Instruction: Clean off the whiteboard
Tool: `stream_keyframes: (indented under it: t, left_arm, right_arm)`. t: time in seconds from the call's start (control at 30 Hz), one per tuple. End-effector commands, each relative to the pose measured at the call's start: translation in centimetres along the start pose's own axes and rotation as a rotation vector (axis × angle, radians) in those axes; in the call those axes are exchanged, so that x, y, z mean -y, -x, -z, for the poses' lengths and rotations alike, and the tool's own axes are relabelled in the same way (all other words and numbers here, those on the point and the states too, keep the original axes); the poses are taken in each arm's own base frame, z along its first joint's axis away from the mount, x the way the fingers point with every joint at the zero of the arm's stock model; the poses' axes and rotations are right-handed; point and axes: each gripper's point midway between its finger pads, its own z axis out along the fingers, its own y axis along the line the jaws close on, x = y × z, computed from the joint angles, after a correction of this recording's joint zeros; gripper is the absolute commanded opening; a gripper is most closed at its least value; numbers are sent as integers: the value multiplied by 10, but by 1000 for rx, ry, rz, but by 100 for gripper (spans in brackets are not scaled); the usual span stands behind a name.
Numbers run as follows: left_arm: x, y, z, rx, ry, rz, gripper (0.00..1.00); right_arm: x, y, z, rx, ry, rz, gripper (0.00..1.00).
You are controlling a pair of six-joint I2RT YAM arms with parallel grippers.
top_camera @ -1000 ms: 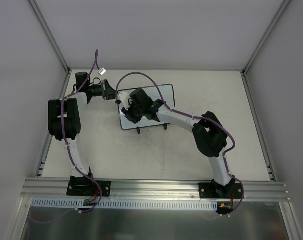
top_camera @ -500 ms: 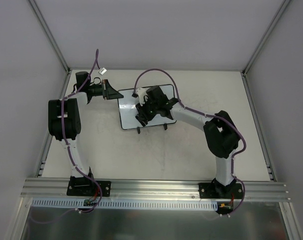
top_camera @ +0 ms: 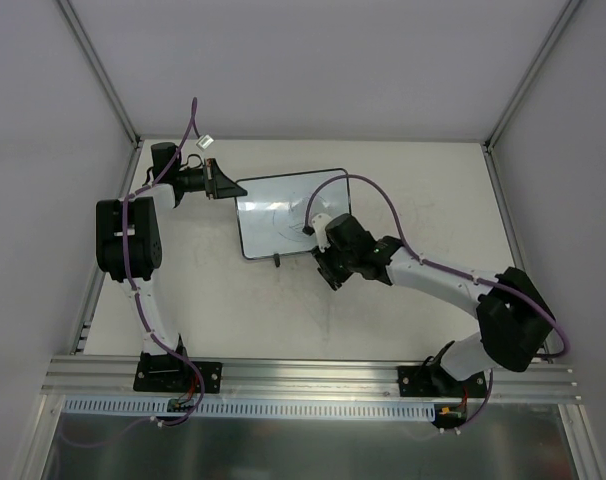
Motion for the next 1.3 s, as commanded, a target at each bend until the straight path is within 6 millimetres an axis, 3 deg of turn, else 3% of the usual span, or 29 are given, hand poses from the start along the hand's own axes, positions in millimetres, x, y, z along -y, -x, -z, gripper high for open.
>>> stream_keyframes:
  t: [0.0, 0.07, 0.13, 0.27, 0.3, 0.4, 0.5, 0.67, 0.73, 0.83, 0.87, 1.1, 1.27]
  left_arm:
    - [12, 20, -1, 17, 9, -169, 0]
    - [13, 19, -1, 17, 9, -167, 0]
    - [13, 19, -1, 17, 11, -169, 0]
    - [13, 18, -1, 17, 13, -166, 0]
    - [13, 19, -2, 17, 13, -167, 0]
    - [13, 19, -1, 17, 13, -169, 0]
    - [12, 18, -1, 16, 14, -166, 0]
    - [13, 18, -1, 15, 15, -168, 0]
    - [12, 19, -1, 15, 16, -169, 0]
    - [13, 19, -1, 15, 16, -169, 0]
    - [12, 19, -1, 15, 18, -169, 0]
    - [13, 19, -1, 14, 17, -169, 0]
    - [13, 19, -1, 14, 15, -168, 0]
  right_arm:
    - [28, -35, 3, -98, -218, -21, 0]
    - [38, -53, -4, -146, -309, -33, 0]
    - [44, -58, -6, -159, -377, -25, 0]
    - [35, -62, -13, -170, -423, 24, 0]
    - [33, -61, -15, -171, -423, 23, 11]
    - [22, -65, -19, -173, -393, 10, 25]
    - [10, -66, -22, -161, -339, -4, 35]
    - [-13, -60, -15, -101, -219, -76, 39]
    - [-20, -58, -12, -89, -184, -88, 53]
    - [-25, -50, -4, -56, -153, -101, 56]
    - [-26, -48, -2, -48, -148, -103, 62]
    - [-31, -36, 11, -21, -108, -142, 64]
    - [-13, -46, 11, -89, -123, -203, 66]
